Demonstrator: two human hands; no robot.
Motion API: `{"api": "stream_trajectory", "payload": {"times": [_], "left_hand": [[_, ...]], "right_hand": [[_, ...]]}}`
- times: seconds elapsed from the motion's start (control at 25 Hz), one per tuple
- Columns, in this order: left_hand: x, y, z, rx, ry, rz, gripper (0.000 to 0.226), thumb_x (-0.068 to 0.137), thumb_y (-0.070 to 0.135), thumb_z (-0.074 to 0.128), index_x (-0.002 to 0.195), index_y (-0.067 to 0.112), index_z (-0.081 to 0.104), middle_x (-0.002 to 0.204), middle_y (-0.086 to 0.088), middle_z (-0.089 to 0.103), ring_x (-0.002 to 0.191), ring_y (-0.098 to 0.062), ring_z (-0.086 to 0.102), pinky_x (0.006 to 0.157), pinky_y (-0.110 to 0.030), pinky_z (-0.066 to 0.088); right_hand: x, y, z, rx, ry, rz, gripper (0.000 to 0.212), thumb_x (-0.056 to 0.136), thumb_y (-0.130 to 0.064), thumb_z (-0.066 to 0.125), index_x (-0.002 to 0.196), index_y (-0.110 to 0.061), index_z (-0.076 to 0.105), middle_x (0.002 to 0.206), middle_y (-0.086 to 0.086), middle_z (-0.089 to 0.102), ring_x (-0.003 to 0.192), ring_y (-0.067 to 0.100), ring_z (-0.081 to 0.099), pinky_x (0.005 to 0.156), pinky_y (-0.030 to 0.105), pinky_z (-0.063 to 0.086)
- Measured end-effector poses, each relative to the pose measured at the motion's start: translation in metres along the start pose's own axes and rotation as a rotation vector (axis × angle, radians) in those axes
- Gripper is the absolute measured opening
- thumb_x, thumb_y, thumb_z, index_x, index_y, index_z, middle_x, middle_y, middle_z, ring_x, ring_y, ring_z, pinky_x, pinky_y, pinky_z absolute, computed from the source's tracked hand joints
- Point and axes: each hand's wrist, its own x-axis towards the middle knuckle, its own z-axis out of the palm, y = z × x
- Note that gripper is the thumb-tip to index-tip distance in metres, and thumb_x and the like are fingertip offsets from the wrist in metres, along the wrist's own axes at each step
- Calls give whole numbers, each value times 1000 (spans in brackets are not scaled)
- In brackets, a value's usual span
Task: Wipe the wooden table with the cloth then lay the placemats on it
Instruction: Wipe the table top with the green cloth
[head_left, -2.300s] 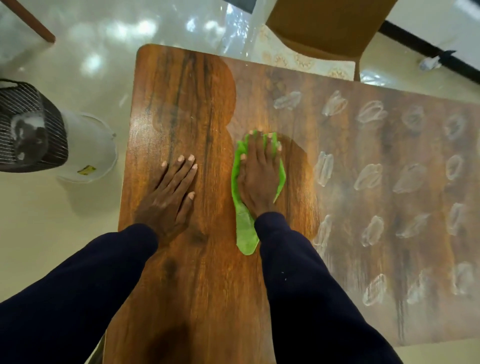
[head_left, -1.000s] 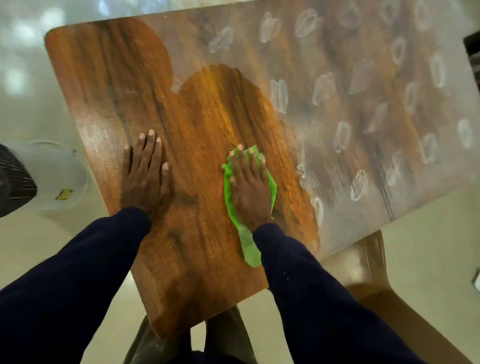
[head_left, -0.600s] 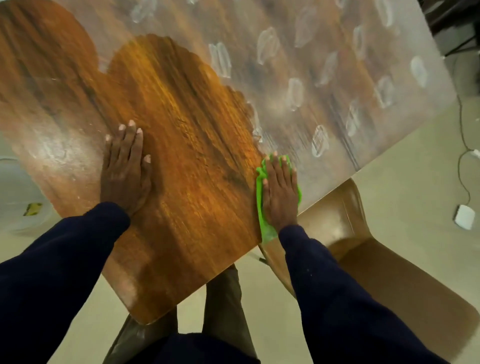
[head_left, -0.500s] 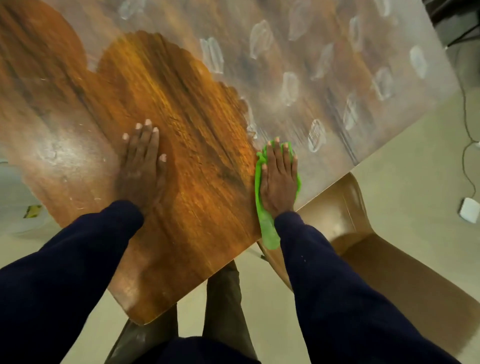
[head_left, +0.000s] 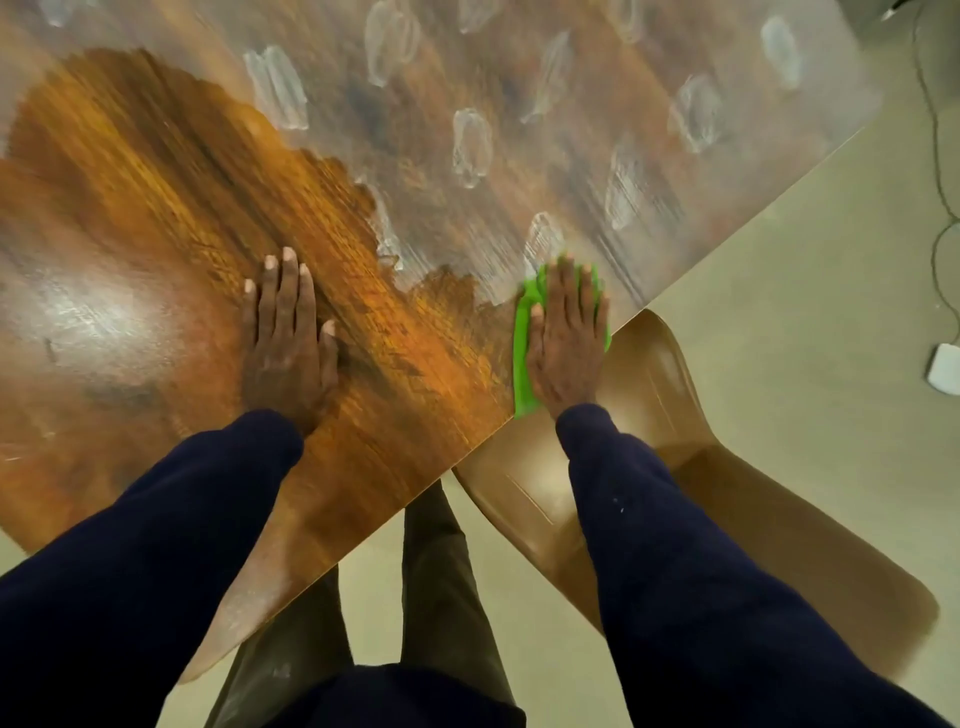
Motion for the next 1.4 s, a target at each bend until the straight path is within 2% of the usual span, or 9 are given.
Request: {"api": "stream_trajectory", "payload": {"times": [0.16,0.32,0.48,0.64,0.76,1.0,1.16,1.24,1.4], "left_hand": [[-3,-2,4,16,-49,-13,62,112,28,23,165,-1,12,175,-17,6,164,-30,2,131,-55,10],[-2,-1,3,3,-61,-23,62,111,26,25,165,-1,13,175,-17,7,164,-30,3,132,-54,10],[-1,1,3,-31,-39,-19,63,110,26,26,165,-2,14,175,-17,8,163,-30,4,131,-55,11],[-1,-3,8,-29,-22,-28,62,110,27,26,165,-2,15,175,-18,9,163,-31,5,131,-56,12],[-1,-6,12,-13,-11,-11,61,111,25,28,164,-2,16,175,-19,10,163,-32,7,130,-57,14],[-1,-10,15,-4,4,0,61,111,26,28,164,-2,18,174,-19,12,163,-32,8,130,-57,15],[1,-8,14,0,19,0,61,110,25,31,164,-3,20,174,-19,14,163,-33,10,130,-56,16],[1,-8,14,-5,17,-1,62,109,24,31,163,-3,20,174,-19,14,163,-33,10,130,-57,16],[2,-9,15,-19,33,-1,61,110,25,31,163,-3,21,173,-20,16,162,-33,13,130,-58,17]], "right_hand": [[40,-13,-4,-68,10,42,60,114,-39,25,168,-12,19,176,12,14,164,32,8,132,55,11],[-15,-53,11,19,-145,-235,63,114,-43,24,169,-15,14,177,10,6,164,32,1,132,57,3],[-42,-26,4,52,-273,-478,63,113,-46,14,169,-16,16,178,7,11,165,29,2,132,58,4],[32,28,-11,-48,-117,-124,64,113,-45,17,169,-16,15,177,8,12,164,29,7,132,56,8],[87,2,-12,-56,-44,-61,60,114,-39,22,168,-13,22,176,10,17,164,32,12,131,57,14],[51,-99,5,-38,-134,-358,61,115,-40,24,170,-15,13,178,9,7,164,32,2,131,57,6],[20,-59,1,-20,-296,-754,60,115,-40,23,170,-17,12,178,6,7,165,28,0,131,58,9],[40,-26,-5,-43,-258,-669,60,114,-42,16,170,-18,14,178,6,10,165,28,3,131,59,11],[96,-29,-8,-86,-73,-233,60,114,-38,20,169,-14,19,177,9,15,164,29,10,131,57,14]]}}
